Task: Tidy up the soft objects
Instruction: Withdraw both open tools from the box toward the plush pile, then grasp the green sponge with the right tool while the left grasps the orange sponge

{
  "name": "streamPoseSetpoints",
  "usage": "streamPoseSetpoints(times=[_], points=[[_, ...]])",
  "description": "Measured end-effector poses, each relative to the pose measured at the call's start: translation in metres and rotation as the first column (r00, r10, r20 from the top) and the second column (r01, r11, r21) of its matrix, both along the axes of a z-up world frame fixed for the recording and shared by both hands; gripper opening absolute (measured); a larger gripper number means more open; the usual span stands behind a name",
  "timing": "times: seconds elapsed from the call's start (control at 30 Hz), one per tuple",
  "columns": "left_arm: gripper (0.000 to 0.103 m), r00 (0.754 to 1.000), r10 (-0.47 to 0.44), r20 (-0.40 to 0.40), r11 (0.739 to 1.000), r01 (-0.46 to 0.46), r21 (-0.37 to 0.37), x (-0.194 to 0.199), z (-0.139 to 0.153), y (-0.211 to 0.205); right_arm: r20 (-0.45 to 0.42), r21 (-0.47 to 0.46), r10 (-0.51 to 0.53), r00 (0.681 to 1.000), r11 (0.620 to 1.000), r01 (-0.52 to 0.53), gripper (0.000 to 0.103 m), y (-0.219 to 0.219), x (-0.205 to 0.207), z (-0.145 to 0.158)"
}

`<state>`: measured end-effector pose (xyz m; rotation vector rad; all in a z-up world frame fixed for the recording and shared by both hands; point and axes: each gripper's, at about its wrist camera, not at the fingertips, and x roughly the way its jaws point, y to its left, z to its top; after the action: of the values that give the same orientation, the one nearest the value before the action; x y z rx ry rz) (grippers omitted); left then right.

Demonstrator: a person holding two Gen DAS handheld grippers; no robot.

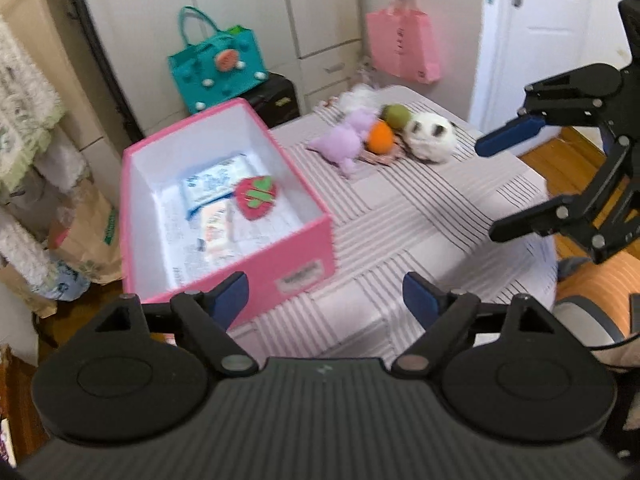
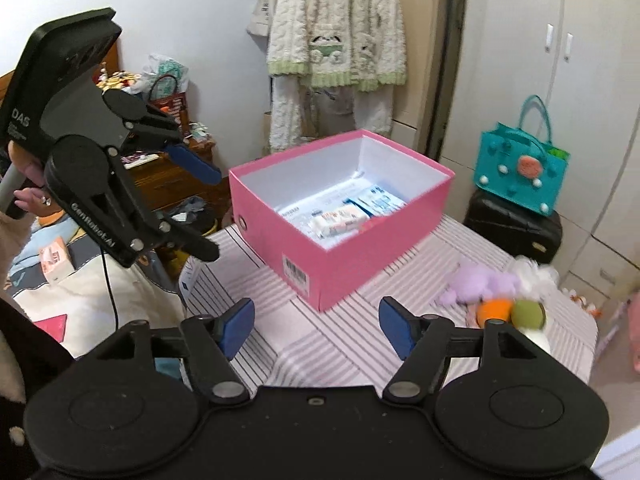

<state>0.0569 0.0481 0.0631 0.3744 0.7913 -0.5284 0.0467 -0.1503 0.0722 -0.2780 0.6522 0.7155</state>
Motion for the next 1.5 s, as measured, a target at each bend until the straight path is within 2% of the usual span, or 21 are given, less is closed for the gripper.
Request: streamPoseSetpoints(times=[0.17,0.37,0.5,0.67,0.8,0.97,1.1,1.27,1.4,1.5], points=[[0.091,0.998,-0.053,-0.020,0.998,0.052,-0.033,-0.007,-0.014,-0.016,-0.011,0.017,-0.069,0.998,0.997,0.069,0.079,-0.021,-0.015,-0.017],[0.092,0.997,-0.075,-0.030,0.992,0.072,-0.103,-0.006,-0.025,-0.032,-0.026,0.038,-0.154,0.988,0.987,0.155,0.080,-0.046,-0.023,-0.037],[0.095,0.996,-0.082,0.045,0.989,0.087,-0.118,-0.008,-0.038,-0.044,-0.036,0.051,-0.192,0.981,0.980,0.194,0.080,-0.060,-0.025,-0.053],[0.095,0.994,-0.105,0.032,0.979,0.109,-0.172,0.001,-0.060,-0.057,-0.039,0.086,-0.240,0.970,0.966,0.242,0.080,-0.075,-0.023,-0.076],[0.095,0.994,-0.088,0.058,0.972,0.099,-0.211,0.011,-0.074,-0.064,-0.004,0.091,-0.272,0.962,0.958,0.271,0.082,-0.082,-0.017,-0.091],[0.095,0.996,-0.082,0.026,0.942,0.086,-0.326,0.031,-0.084,-0.074,0.056,0.117,-0.296,0.954,0.951,0.288,0.083,-0.095,-0.004,-0.107],[0.094,0.997,-0.069,0.046,0.908,0.082,-0.410,0.043,-0.088,-0.082,0.133,0.114,-0.323,0.937,0.944,0.309,0.084,-0.104,0.005,-0.111],[0.093,0.996,-0.031,0.080,0.900,0.062,-0.431,0.060,-0.092,-0.099,0.190,0.127,-0.373,0.908,0.927,0.354,0.084,-0.119,0.023,-0.108],[0.092,0.987,0.042,0.154,0.925,0.020,-0.379,0.071,-0.095,-0.117,0.219,0.151,-0.407,0.887,0.912,0.381,0.083,-0.134,0.038,-0.107],[0.091,0.988,0.081,0.131,0.921,-0.024,-0.390,0.087,-0.103,-0.127,0.194,0.198,-0.420,0.887,0.902,0.383,0.084,-0.145,0.051,-0.108]])
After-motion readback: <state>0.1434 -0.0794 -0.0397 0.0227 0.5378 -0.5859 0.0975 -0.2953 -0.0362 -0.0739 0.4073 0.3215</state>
